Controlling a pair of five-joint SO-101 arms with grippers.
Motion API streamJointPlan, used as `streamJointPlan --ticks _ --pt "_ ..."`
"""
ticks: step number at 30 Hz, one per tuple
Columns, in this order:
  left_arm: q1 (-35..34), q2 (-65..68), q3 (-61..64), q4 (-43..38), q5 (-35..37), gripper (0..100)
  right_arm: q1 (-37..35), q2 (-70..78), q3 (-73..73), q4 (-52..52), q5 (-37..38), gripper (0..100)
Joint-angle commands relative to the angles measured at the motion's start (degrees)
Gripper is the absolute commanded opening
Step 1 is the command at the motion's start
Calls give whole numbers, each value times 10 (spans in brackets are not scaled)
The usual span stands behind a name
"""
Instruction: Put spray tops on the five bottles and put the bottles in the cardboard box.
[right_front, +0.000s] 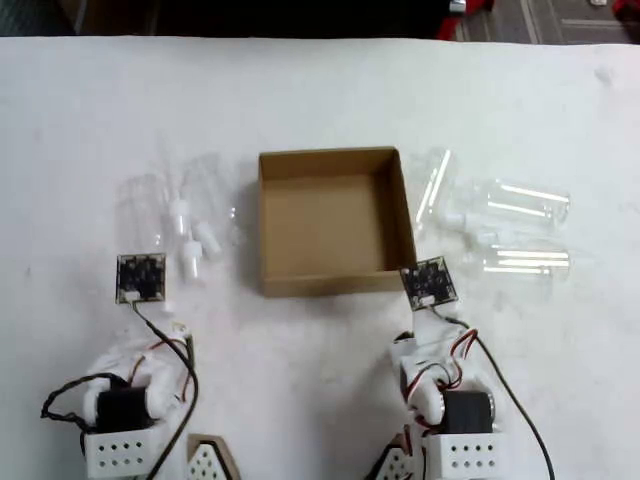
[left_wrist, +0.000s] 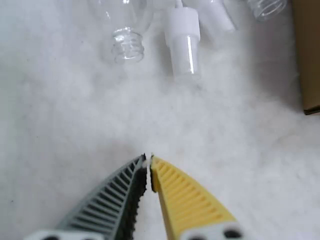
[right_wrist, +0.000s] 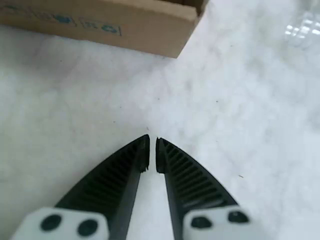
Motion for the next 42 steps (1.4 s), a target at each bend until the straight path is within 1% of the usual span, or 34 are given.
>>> streamJointPlan --ticks 1,22,29,35,37,39,42 --pt "-2 -6 -1 4 -2 20 2 -3 4 4 4 18" --pt "-1 -6 -1 3 -1 20 1 -3 4 -3 5 18" --pt "-1 -6 -1 3 -1 20 3 -3 4 -148 3 18" --pt "-1 -6 -1 3 -1 20 1 -3 4 -365 1 18" --pt "-1 -6 -1 3 -1 20 1 -3 4 -411 1 18" --pt "-1 -6 -1 3 -2 20 1 -1 4 -420 1 18" --pt "-1 -6 -1 3 -3 20 7 -2 4 -379 5 18"
